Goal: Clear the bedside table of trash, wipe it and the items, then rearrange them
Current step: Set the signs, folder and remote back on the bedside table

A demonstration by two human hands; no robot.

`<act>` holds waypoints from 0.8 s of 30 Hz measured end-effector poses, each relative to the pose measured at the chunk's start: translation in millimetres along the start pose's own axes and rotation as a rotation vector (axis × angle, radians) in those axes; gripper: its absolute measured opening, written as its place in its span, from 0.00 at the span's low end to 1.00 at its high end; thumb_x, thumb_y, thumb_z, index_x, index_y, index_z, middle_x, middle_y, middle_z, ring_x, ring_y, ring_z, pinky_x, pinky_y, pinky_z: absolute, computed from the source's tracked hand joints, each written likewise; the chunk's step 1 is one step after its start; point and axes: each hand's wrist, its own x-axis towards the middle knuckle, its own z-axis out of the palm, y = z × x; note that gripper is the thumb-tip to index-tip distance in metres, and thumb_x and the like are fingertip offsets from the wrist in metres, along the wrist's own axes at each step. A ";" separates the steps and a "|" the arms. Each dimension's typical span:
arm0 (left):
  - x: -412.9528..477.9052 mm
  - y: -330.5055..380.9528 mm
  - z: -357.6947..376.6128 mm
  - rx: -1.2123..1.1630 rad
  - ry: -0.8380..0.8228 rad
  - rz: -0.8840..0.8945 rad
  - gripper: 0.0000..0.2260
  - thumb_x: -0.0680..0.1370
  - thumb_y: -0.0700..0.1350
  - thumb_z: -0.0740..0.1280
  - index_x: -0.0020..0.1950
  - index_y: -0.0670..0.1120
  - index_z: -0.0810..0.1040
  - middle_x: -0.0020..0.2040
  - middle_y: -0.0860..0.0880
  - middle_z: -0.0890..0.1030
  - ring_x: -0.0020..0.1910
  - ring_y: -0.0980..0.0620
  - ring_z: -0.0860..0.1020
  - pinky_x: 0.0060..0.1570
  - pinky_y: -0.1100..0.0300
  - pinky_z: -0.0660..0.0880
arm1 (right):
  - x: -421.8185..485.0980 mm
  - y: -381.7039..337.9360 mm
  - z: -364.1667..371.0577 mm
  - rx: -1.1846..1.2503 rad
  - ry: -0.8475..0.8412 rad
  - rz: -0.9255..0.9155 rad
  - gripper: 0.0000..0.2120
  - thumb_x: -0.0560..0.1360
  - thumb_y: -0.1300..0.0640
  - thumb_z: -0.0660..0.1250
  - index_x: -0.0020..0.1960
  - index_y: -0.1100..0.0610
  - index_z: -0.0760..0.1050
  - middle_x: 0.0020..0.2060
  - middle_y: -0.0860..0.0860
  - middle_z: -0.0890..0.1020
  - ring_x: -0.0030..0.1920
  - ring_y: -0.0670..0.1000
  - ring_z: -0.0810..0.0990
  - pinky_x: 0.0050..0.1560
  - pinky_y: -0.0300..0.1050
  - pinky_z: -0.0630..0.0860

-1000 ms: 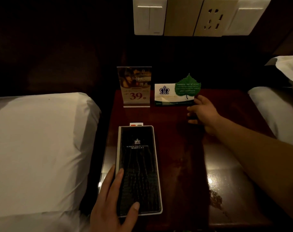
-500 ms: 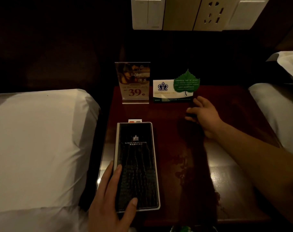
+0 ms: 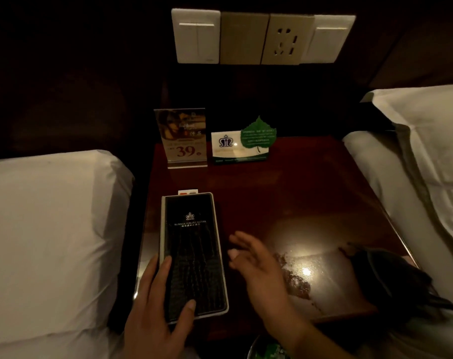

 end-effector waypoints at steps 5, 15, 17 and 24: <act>-2.7 -4.7 3.1 -0.029 0.019 -0.024 0.35 0.69 0.61 0.62 0.76 0.52 0.68 0.77 0.47 0.67 0.69 0.50 0.70 0.58 0.52 0.72 | -22.5 4.5 3.3 -0.061 -0.044 0.023 0.17 0.78 0.53 0.68 0.63 0.37 0.73 0.59 0.36 0.80 0.57 0.37 0.80 0.49 0.31 0.77; -1.2 -6.4 6.6 -0.118 -0.015 -0.084 0.37 0.70 0.65 0.59 0.78 0.53 0.62 0.79 0.50 0.61 0.72 0.58 0.62 0.63 0.55 0.67 | -49.1 2.2 8.8 -0.315 -0.148 0.018 0.22 0.79 0.54 0.66 0.70 0.39 0.68 0.64 0.39 0.76 0.65 0.38 0.73 0.66 0.43 0.74; 0.1 -4.5 5.1 -0.171 -0.035 -0.100 0.37 0.70 0.67 0.58 0.78 0.56 0.60 0.79 0.52 0.59 0.72 0.66 0.59 0.64 0.63 0.63 | -52.0 3.3 14.5 -0.422 -0.128 -0.038 0.26 0.80 0.55 0.64 0.75 0.43 0.64 0.68 0.43 0.74 0.68 0.43 0.72 0.70 0.48 0.71; 2.7 1.6 5.5 -0.390 -0.098 -0.258 0.35 0.72 0.63 0.63 0.78 0.64 0.55 0.81 0.59 0.52 0.73 0.70 0.54 0.61 0.75 0.55 | -58.8 3.6 21.0 -0.492 -0.073 -0.088 0.26 0.80 0.57 0.63 0.76 0.44 0.62 0.68 0.42 0.73 0.68 0.41 0.71 0.70 0.45 0.71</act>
